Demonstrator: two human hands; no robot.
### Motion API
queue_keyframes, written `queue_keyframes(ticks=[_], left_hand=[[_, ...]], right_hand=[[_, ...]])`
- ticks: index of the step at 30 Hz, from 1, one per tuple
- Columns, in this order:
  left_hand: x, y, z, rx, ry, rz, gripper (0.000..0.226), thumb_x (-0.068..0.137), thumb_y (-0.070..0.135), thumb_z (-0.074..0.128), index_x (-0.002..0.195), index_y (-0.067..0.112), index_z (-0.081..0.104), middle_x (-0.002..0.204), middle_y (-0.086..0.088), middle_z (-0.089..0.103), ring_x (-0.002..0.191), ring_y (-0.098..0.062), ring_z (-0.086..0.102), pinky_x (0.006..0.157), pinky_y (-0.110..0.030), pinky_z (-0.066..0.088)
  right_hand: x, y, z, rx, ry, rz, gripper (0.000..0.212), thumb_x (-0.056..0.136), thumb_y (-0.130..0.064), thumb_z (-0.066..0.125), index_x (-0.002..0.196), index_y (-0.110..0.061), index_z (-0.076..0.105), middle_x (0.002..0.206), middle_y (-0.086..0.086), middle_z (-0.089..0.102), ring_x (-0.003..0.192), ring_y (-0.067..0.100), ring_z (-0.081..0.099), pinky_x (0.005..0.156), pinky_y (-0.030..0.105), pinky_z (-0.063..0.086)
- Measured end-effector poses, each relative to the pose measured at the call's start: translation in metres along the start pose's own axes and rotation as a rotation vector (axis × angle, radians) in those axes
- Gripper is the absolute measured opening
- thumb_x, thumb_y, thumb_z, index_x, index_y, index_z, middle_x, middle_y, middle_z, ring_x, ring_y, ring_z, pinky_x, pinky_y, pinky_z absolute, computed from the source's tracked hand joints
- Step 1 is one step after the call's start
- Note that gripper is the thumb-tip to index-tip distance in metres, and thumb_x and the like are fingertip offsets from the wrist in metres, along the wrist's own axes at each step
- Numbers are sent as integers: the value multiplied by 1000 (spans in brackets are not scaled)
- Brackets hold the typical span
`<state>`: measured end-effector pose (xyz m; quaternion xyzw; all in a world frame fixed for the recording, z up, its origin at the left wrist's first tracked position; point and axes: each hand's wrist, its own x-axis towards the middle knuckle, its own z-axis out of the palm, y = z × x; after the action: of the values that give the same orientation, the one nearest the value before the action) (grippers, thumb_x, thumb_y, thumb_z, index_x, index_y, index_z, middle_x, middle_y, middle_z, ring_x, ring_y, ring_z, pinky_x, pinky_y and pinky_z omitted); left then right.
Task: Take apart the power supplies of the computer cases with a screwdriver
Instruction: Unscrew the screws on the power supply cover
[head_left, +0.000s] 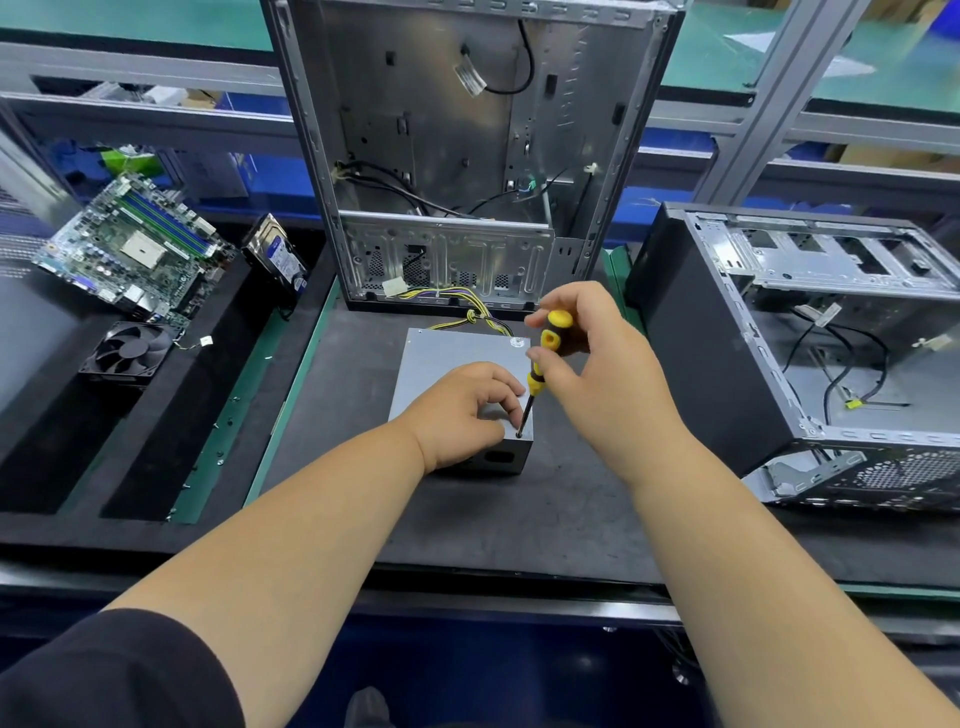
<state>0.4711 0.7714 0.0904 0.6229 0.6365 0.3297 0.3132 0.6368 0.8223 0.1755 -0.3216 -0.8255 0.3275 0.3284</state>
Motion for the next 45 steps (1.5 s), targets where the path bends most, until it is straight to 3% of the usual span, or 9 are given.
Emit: queue_keyframes(ticks=[4, 8, 11, 15, 22, 27, 33, 39, 45], left_hand=[[-2, -1, 1, -16, -10, -10, 38, 72, -11, 59, 78, 25, 69, 113, 7, 57, 113, -16, 53, 101, -40, 45], [-1, -1, 1, -19, -11, -8, 37, 72, -10, 59, 78, 25, 69, 110, 9, 56, 112, -16, 53, 97, -40, 48], [0, -2, 2, 13, -6, 6, 39, 72, -9, 60, 78, 29, 68, 106, 17, 54, 110, -13, 51, 101, -38, 43], [0, -4, 2, -9, 7, -6, 41, 72, -9, 60, 77, 32, 68, 113, 11, 57, 116, -13, 51, 105, -37, 41], [0, -3, 2, -9, -4, -17, 39, 72, -7, 59, 77, 30, 70, 116, 8, 59, 115, -12, 51, 105, -38, 41], [-1, -4, 2, -3, -1, -12, 39, 72, -8, 60, 79, 28, 71, 116, 9, 57, 117, -11, 51, 107, -38, 40], [1, -3, 3, 6, -5, -17, 39, 72, -5, 58, 78, 32, 70, 115, 13, 57, 116, -9, 50, 105, -37, 42], [-1, -3, 1, 9, -10, -11, 39, 73, -5, 60, 77, 33, 68, 110, 17, 55, 111, -6, 49, 102, -34, 42], [-1, -1, 1, 9, 2, 0, 38, 73, -7, 60, 78, 29, 69, 115, 10, 57, 112, -9, 50, 103, -33, 41]], right_hand=[[-2, 0, -1, 46, 1, 6, 36, 85, 2, 60, 110, -23, 52, 105, -13, 66, 96, 10, 65, 84, 30, 52], [-1, 3, 1, -44, 17, -44, 24, 88, -11, 65, 109, -21, 56, 99, -10, 63, 93, 12, 60, 83, 34, 51], [1, 5, 1, -125, 55, -102, 26, 87, -24, 75, 107, -20, 59, 94, -13, 53, 84, 4, 50, 78, 21, 44], [4, 5, 1, -152, 84, -85, 21, 87, -15, 75, 102, -19, 60, 93, -10, 47, 75, 6, 48, 70, 14, 40], [3, 2, -2, -175, -35, -50, 36, 82, 0, 54, 113, -18, 59, 96, -11, 57, 87, 4, 46, 73, 14, 37], [7, -1, -3, -233, -12, -106, 10, 94, -22, 67, 101, -16, 66, 94, -6, 62, 87, 10, 53, 77, 24, 43], [8, -2, -4, -225, -28, -63, 28, 90, -8, 61, 116, -16, 59, 101, -9, 54, 84, 4, 45, 74, 9, 38], [8, -3, -3, -263, -33, -103, 15, 90, -14, 65, 105, -15, 63, 94, -7, 51, 86, 10, 47, 78, 24, 41], [10, -3, -2, -270, -45, -89, 18, 91, -16, 71, 107, -17, 63, 95, -9, 48, 80, 4, 46, 73, 14, 39]])
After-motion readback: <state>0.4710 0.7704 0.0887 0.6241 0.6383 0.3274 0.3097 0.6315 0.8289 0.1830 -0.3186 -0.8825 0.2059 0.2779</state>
